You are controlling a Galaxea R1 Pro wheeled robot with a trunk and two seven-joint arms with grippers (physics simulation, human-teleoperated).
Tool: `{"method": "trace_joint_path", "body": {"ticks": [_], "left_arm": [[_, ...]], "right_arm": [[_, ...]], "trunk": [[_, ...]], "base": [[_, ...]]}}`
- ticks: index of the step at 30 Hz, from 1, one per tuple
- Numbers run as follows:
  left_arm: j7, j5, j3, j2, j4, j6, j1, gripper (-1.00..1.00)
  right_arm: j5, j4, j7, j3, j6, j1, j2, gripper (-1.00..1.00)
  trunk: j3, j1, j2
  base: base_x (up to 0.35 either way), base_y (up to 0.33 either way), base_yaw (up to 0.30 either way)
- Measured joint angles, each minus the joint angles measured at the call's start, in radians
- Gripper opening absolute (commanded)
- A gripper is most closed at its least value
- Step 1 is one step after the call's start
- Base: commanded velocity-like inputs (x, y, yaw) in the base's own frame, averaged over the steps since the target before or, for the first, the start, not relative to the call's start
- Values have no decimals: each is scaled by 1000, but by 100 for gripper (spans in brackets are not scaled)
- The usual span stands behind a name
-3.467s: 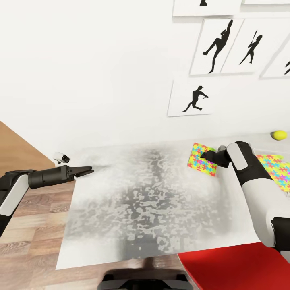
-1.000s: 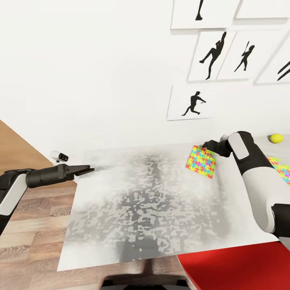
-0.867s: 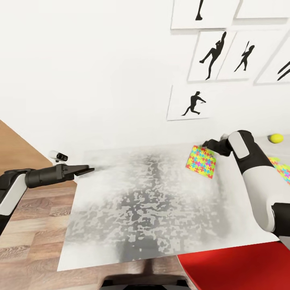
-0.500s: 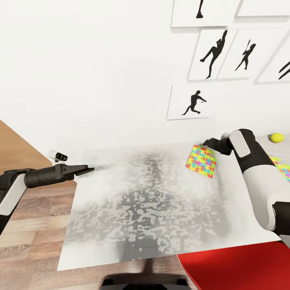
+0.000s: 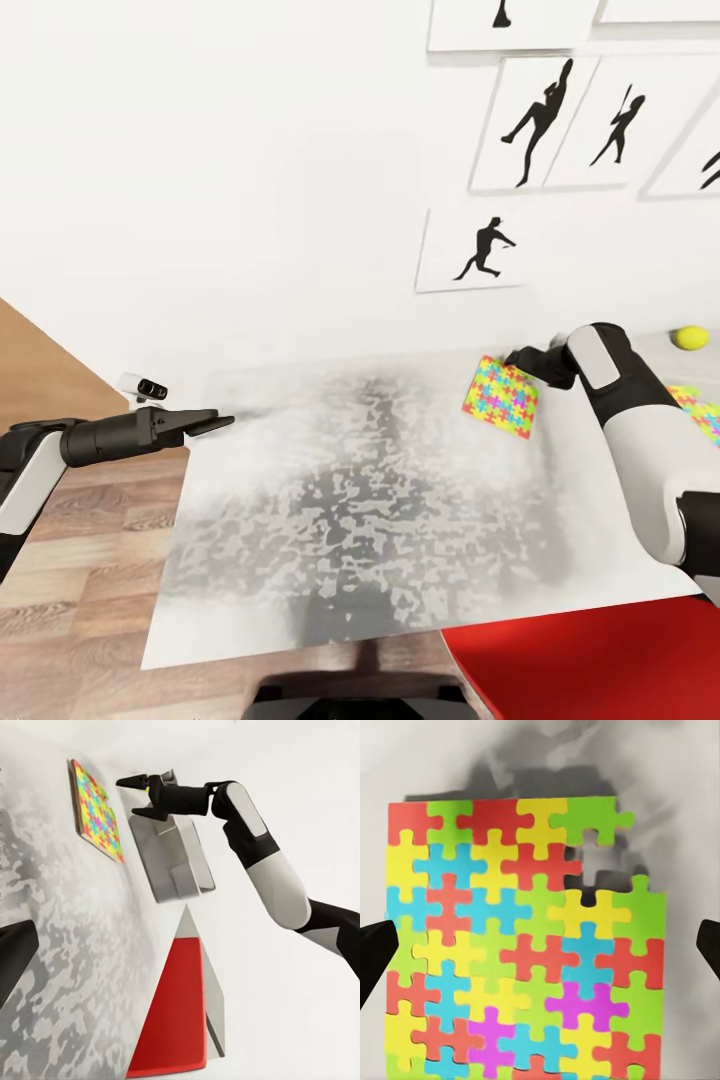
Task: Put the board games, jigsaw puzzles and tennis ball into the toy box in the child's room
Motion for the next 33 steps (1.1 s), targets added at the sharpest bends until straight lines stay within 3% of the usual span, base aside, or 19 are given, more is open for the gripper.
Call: {"method": "trace_joint_path", "body": {"ticks": [14, 27, 33], "left_arm": [[0, 0, 0, 0, 0, 0, 0, 100], [-1, 0, 1, 2, 0, 0, 0, 100], [-1, 0, 0, 2, 0, 0, 0, 100]], "right_arm": [[0, 7, 4, 0, -11, -21, 4, 100], [-1, 4, 8, 1, -2, -92, 6, 100], [28, 4, 8, 1, 0, -104, 7, 100]], "trunk": [[-16, 0, 0], [-32, 0, 0], [-39, 0, 0]], "base": [[0, 0, 0], [0, 0, 0], [0, 0, 0]]}}
